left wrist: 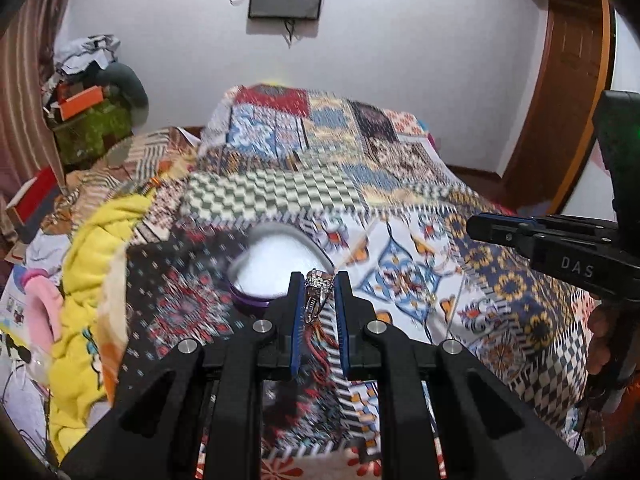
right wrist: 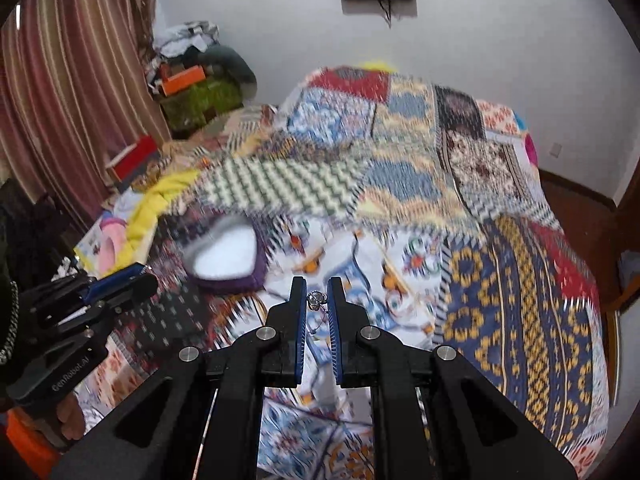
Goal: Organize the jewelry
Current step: 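Carry both pieces over the purple heart tin and open both tools to drop them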
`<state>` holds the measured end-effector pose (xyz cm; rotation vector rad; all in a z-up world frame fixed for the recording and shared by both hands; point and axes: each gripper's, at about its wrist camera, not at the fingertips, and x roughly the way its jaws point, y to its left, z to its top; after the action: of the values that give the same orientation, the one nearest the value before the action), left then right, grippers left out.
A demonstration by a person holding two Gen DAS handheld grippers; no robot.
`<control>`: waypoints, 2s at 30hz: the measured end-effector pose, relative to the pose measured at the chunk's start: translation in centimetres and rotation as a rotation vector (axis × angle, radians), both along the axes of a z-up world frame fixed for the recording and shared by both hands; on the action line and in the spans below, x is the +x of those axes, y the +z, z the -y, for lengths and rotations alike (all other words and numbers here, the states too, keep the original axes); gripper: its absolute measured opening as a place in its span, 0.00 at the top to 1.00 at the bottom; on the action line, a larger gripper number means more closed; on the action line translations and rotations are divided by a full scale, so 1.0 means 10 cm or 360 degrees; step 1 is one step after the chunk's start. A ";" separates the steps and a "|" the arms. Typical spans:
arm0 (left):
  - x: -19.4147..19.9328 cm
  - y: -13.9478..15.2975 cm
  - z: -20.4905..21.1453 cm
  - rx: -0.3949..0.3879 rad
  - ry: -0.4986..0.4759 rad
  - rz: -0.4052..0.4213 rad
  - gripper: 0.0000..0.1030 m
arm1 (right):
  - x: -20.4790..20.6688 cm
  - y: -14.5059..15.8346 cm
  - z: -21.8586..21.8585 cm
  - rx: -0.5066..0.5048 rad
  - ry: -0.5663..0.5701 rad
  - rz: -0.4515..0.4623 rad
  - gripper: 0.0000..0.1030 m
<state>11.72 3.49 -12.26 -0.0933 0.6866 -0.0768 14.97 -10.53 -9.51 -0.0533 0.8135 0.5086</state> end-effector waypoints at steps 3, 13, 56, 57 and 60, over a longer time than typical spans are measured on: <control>0.03 0.07 -0.08 0.0007 0.0031 0.0040 0.87 | 0.02 0.11 -0.09 0.0031 0.0031 0.0051 0.91; 0.21 0.11 -0.32 0.0025 0.0120 0.0087 0.87 | 0.17 0.17 -0.51 0.0117 0.0161 0.0082 0.91; 0.52 -0.25 -0.53 -0.0009 0.0163 -0.0102 0.69 | 0.51 -0.55 -1.00 0.0001 0.0317 -0.0304 0.69; 0.50 -0.22 -0.54 -0.0005 0.0169 -0.0090 0.69 | 0.50 -0.50 -0.97 -0.0003 0.0309 -0.0280 0.69; 0.44 -0.11 -0.55 -0.0007 0.0183 -0.0060 0.67 | 0.46 -0.35 -0.88 -0.0008 0.0274 -0.0212 0.69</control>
<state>16.15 9.04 -13.39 -0.1387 0.7174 0.0342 19.60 -1.72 -13.03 -0.0955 0.9452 0.6781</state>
